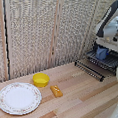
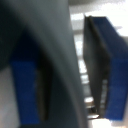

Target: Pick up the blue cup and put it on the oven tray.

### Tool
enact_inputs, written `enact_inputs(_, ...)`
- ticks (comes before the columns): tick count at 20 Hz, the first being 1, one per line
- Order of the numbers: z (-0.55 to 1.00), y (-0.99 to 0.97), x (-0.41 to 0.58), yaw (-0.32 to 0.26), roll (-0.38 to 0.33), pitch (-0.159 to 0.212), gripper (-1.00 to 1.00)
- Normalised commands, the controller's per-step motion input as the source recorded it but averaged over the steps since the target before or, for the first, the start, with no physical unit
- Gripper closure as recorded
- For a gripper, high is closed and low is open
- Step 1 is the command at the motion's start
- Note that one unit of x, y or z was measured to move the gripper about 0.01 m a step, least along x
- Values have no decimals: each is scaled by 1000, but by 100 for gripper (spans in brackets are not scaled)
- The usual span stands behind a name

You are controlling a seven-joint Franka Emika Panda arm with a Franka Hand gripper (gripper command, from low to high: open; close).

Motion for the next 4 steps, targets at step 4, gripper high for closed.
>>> enact_inputs(4, 578, -17, 23, 2, 12, 95, -100)
